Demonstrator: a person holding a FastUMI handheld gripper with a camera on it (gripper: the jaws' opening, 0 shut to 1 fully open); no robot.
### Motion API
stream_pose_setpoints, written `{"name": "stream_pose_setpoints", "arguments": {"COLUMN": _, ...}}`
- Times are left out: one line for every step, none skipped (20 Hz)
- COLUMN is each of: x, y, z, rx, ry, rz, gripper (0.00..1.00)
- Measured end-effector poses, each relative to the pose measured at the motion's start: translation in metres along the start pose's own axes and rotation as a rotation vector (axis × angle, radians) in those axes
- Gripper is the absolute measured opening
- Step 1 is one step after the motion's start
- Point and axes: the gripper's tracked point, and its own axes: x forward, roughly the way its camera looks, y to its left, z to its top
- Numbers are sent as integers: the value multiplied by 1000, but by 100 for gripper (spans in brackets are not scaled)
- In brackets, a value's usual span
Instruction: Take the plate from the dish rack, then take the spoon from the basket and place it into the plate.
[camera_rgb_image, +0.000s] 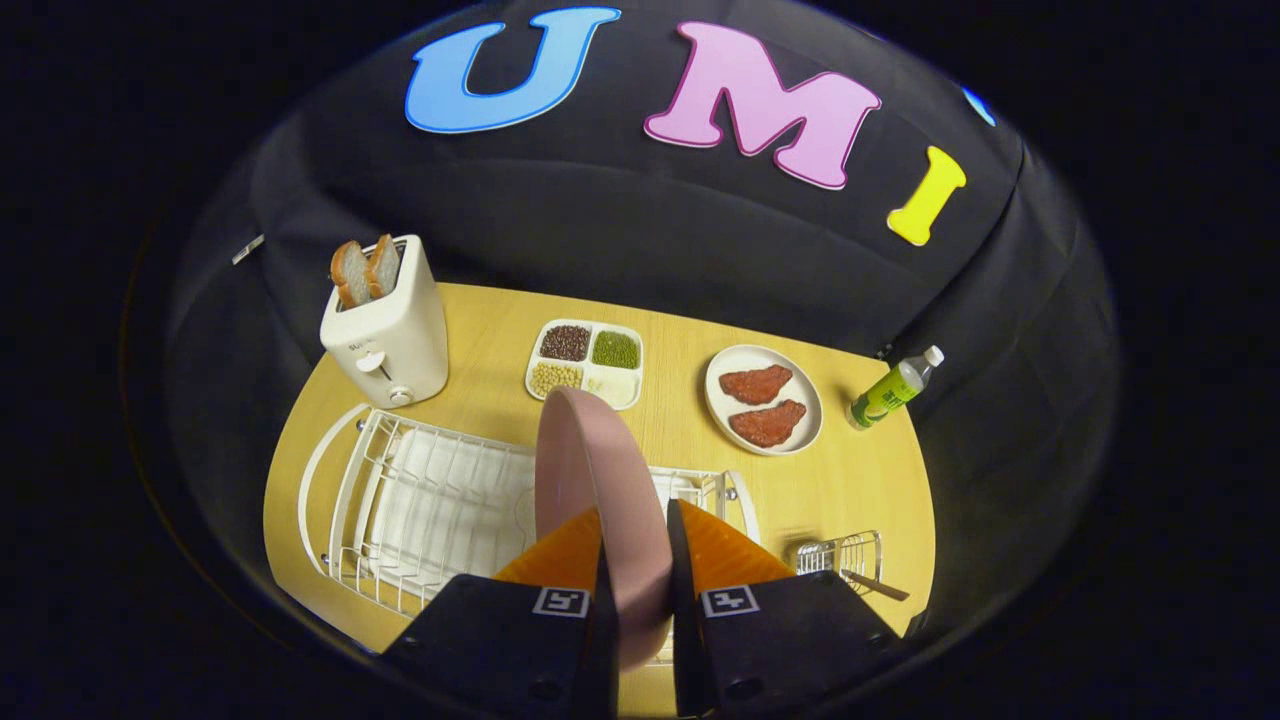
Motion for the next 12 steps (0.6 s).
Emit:
{"name": "stream_pose_setpoints", "arguments": {"x": -6, "y": -2, "z": 4, "rx": 4, "ry": -18, "rz": 9, "gripper": 26}}
{"name": "stream_pose_setpoints", "arguments": {"x": -13, "y": -4, "z": 7, "rx": 12, "ry": -33, "rz": 25, "gripper": 26}}
{"name": "stream_pose_setpoints", "arguments": {"x": -20, "y": -6, "z": 8, "rx": 17, "ry": -48, "rz": 40, "gripper": 26}}
{"name": "stream_pose_setpoints", "arguments": {"x": -28, "y": -10, "z": 12, "rx": 19, "ry": -68, "rz": 58, "gripper": 26}}
{"name": "stream_pose_setpoints", "arguments": {"x": -37, "y": -12, "z": 15, "rx": 17, "ry": -95, "rz": 84, "gripper": 26}}
{"name": "stream_pose_setpoints", "arguments": {"x": -48, "y": -14, "z": 17, "rx": 22, "ry": -115, "rz": 113, "gripper": 26}}
{"name": "stream_pose_setpoints", "arguments": {"x": -59, "y": -18, "z": 18, "rx": 35, "ry": -129, "rz": 142, "gripper": 26}}
{"name": "stream_pose_setpoints", "arguments": {"x": -71, "y": -23, "z": 18, "rx": 54, "ry": -140, "rz": 166, "gripper": 26}}
{"name": "stream_pose_setpoints", "arguments": {"x": -82, "y": -30, "z": 16, "rx": 72, "ry": -153, "rz": 179, "gripper": 26}}
{"name": "stream_pose_setpoints", "arguments": {"x": -92, "y": -38, "z": 14, "rx": 86, "ry": -164, "rz": 189, "gripper": 26}}
{"name": "stream_pose_setpoints", "arguments": {"x": -102, "y": -48, "z": 9, "rx": 99, "ry": -169, "rz": 198, "gripper": 25}}
{"name": "stream_pose_setpoints", "arguments": {"x": -112, "y": -56, "z": 3, "rx": 116, "ry": -170, "rz": 209, "gripper": 25}}
